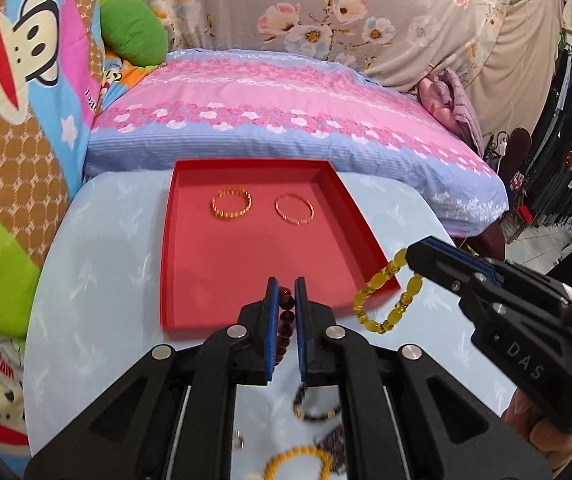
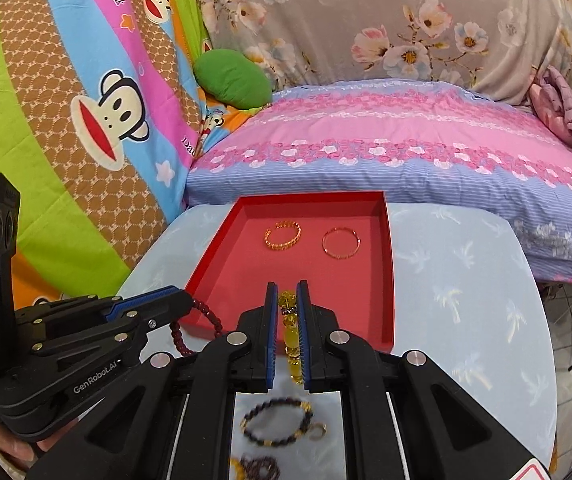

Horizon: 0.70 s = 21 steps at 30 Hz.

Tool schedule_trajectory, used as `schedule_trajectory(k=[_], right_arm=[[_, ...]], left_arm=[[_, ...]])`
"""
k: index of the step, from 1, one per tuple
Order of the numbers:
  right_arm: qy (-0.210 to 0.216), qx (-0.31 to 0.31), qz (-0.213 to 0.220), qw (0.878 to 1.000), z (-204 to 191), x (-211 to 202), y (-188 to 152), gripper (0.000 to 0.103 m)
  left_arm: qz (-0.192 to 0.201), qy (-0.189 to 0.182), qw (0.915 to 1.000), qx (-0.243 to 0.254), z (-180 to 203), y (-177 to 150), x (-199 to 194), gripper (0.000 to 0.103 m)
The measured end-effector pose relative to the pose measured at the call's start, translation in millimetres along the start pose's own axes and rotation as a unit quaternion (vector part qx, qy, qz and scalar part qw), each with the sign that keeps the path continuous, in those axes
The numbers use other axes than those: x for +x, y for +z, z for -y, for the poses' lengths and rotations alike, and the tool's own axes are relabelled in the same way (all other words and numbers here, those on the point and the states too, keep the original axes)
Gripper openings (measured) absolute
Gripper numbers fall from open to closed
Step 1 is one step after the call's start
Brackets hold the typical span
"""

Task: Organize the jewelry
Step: 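Carry both bead bracelets into the red box and open both tools beside the bangles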

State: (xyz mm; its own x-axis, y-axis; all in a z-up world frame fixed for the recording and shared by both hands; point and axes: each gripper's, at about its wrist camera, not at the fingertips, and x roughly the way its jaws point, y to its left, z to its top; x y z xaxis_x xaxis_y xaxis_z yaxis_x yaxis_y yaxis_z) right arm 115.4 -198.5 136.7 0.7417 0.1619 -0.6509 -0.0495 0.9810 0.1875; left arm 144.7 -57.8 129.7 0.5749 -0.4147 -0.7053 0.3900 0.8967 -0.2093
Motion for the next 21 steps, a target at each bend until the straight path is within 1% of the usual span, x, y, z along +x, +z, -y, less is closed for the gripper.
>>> schedule_trajectory(k=[6,8,12,15,18,21], right_arm=[[0.02,0.029,-0.024,0.999,16,52,32,0.009],[0.029,0.039,-0.028,0.998,17,66,38,0.01],[0.051,0.07,-0.044,0.995,24,99,43,0.01],[0.041,0.081,-0.062,0.994,33,125,38,0.01],[0.015,0.079,-0.075,0.994,42,140,30,0.01],[-0.011,0.07,-0.08,0.994,49,146,25,0.01]], left_arm=[[-0.005,-0.03,0.9994,-0.014,-12,39,40,0.008],[-0.005,-0.041,0.9989,-0.023,-17,50,54,0.008],[-0.022,-0.06,0.9968,-0.048,-32,58,89,0.008],[-0.05,-0.049,0.9957,-0.061,-45,53,121,0.008],[-0.069,-0.017,0.9959,-0.057,-52,45,143,0.008],[-0.074,0.018,0.9963,-0.039,-57,39,150,0.008]])
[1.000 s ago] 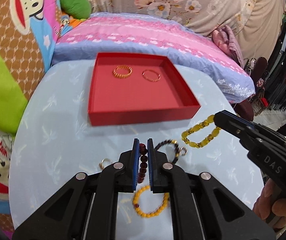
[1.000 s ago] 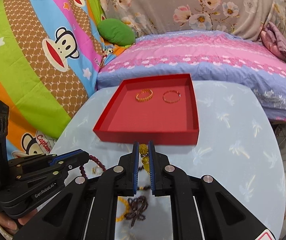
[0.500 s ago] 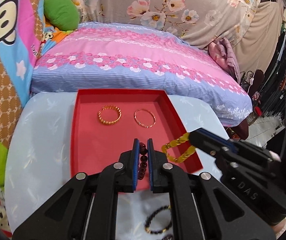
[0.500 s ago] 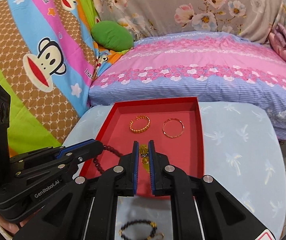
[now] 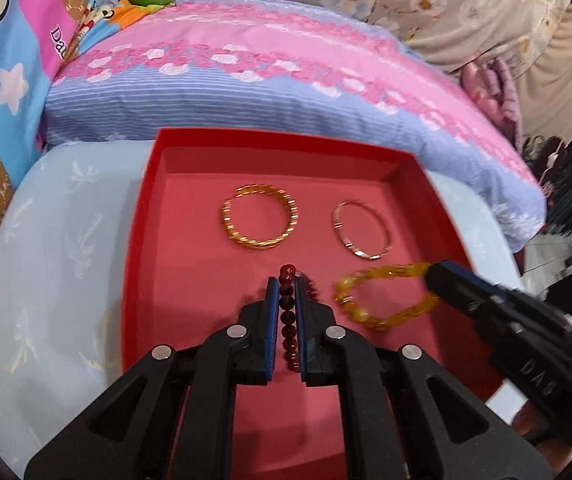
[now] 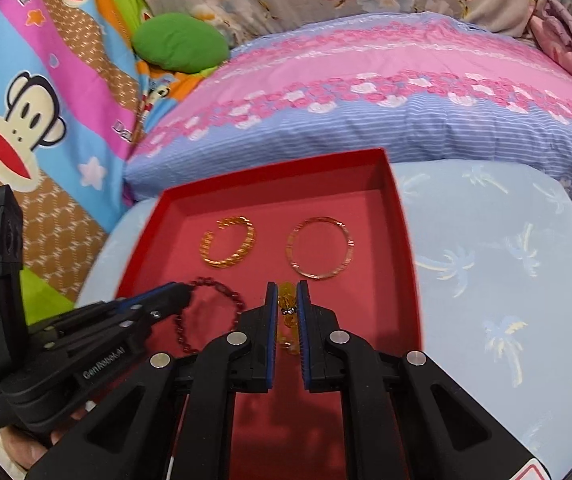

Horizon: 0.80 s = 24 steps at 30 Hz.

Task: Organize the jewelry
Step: 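Carry both bead bracelets into the red box and open both tools beside the bangles, then withdraw both tools from the red box toward the remaining rings and bracelets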

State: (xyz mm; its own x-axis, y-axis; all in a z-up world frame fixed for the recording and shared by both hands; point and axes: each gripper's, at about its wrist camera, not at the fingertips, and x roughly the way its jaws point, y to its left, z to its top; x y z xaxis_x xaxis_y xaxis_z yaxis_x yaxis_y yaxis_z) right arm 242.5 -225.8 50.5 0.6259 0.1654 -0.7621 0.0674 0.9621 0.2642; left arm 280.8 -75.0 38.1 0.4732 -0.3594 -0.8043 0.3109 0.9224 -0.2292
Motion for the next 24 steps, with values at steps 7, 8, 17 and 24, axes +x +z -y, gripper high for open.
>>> schedule_trajectory(k=[7,8,17,24], right_arm=[[-0.041,-0.027,0.006,0.999,3,8,-6,0.011],[-0.046,-0.03,0.01,0.998,3,8,-7,0.012],[-0.044,-0.021,0.023,0.999,4,-8,-14,0.025],[-0.026,-0.016,0.032,0.999,-3,-40,-30,0.025]], left_arm=[[0.002,0.068,0.9974,0.024,-4,-4,8,0.008],[0.005,0.078,0.9965,0.028,-3,-4,8,0.008],[0.027,0.1,0.9943,0.027,0,-6,-4,0.026],[0.044,0.095,0.9941,0.028,8,-17,-36,0.027]])
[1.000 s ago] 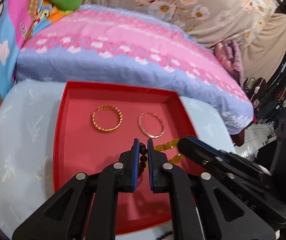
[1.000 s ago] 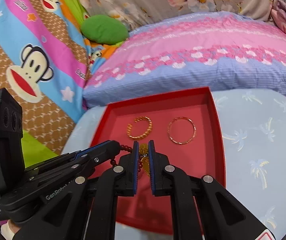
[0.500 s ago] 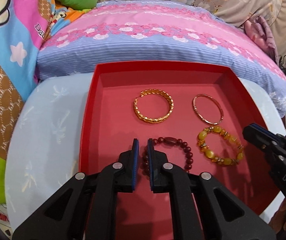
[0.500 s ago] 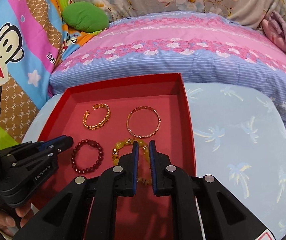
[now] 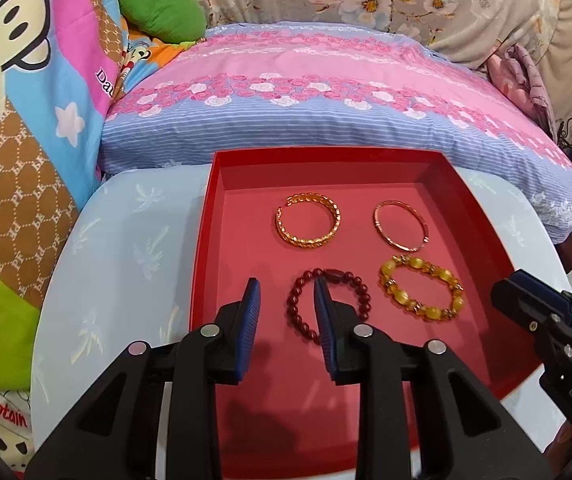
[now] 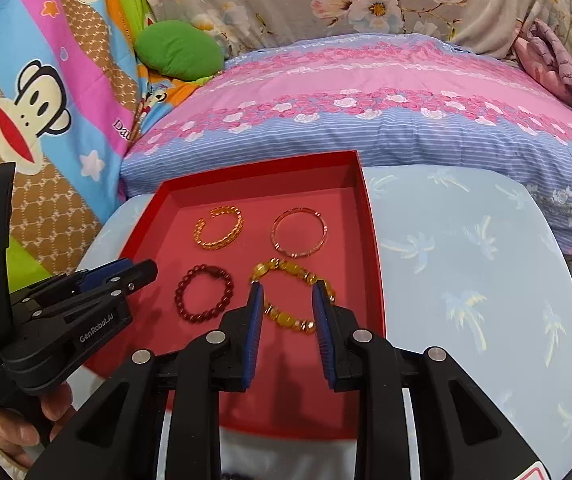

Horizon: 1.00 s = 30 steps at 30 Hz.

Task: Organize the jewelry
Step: 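Withdraw both tools from the red box toward the remaining rings and bracelets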

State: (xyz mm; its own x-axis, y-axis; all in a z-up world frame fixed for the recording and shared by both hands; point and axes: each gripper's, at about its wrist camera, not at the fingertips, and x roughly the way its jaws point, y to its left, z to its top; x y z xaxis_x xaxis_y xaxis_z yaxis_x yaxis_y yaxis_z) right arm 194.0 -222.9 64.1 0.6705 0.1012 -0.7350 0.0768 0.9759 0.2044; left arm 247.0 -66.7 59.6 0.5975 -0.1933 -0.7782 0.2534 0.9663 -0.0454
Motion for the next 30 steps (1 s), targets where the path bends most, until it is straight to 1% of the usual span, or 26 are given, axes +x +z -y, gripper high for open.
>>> schedule_trajectory(k=[3,8,13,23,27,30], right_arm=[[0.005,-0.003,0.0,1.0,-5,-15,-11,0.025],[-0.002,-0.027,0.002,1.0,-15,-42,-34,0.025],[0.008,-0.022,-0.002,1.0,-20,-63,-58,0.025],[0.014,-0.027,-0.019,0.999,-31,-88,-103,0.025],[0.012,-0.025,-0.024,0.999,-30,-94,-118,0.025],[0.01,-0.021,-0.031,0.999,-26,-98,-130,0.025]], left_arm=[[0.003,-0.004,1.0,-0.004,1,-10,-15,0.027],[0.004,-0.005,1.0,-0.002,6,-32,-37,0.028],[-0.001,-0.007,1.0,-0.002,8,-53,-54,0.028],[-0.004,-0.009,0.9999,0.006,11,-96,-87,0.029],[-0.013,-0.015,0.9998,0.009,11,-118,-97,0.03],[-0.024,-0.019,0.9995,0.009,11,-138,-101,0.033]])
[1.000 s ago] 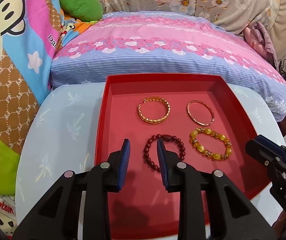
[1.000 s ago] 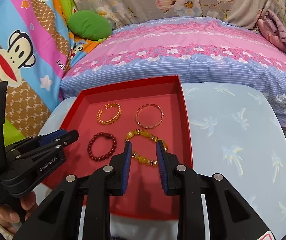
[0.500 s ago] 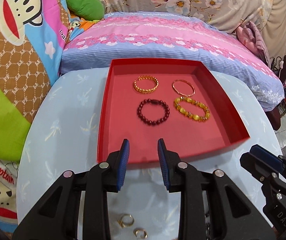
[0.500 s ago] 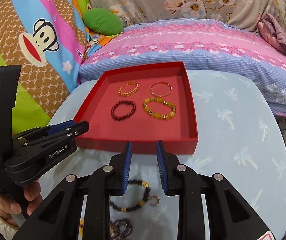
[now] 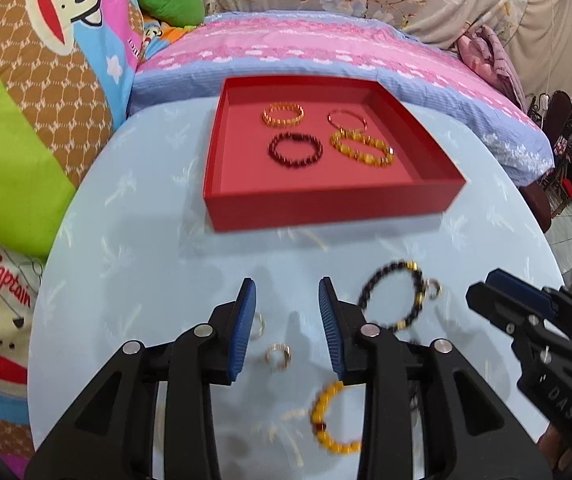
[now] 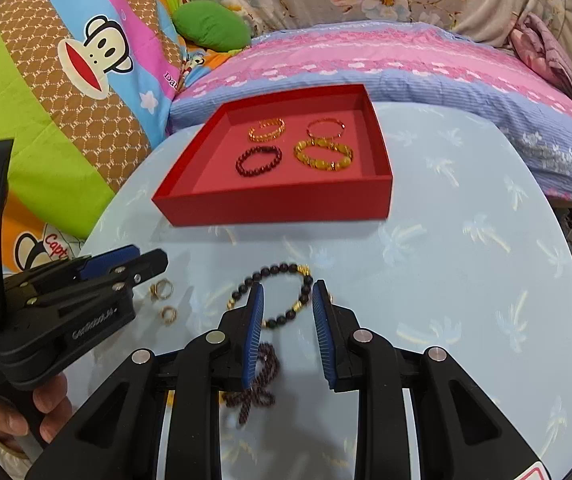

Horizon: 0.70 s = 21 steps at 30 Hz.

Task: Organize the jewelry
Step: 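Withdraw both tools from the red box toward the remaining rings and bracelets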

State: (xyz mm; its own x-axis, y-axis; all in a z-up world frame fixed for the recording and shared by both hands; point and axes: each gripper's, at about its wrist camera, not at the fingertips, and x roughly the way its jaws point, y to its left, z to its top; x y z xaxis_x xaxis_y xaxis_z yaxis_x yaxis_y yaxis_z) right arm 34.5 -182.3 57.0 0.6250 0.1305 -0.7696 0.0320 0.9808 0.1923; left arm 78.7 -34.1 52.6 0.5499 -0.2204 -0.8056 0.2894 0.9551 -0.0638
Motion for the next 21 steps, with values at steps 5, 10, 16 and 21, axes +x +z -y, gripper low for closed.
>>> schedule_trajectory(k=[5,10,16,21], right_arm=[[-0.002,0.007,-0.011,1.0,4,-3,-19,0.025],[-0.003,0.01,-0.023,1.0,7,-1,-34,0.025],[-0.002,0.009,-0.03,0.999,5,2,-41,0.025],[0.001,0.004,-0.035,0.999,2,6,-41,0.025]], left_arm=[[-0.028,-0.009,0.9995,0.005,3,-36,1,0.034],[-0.051,-0.017,0.9985,0.012,10,-64,5,0.034],[-0.045,0.001,0.9983,0.037,20,-74,6,0.033],[-0.038,0.009,0.9981,0.047,22,-74,6,0.021]])
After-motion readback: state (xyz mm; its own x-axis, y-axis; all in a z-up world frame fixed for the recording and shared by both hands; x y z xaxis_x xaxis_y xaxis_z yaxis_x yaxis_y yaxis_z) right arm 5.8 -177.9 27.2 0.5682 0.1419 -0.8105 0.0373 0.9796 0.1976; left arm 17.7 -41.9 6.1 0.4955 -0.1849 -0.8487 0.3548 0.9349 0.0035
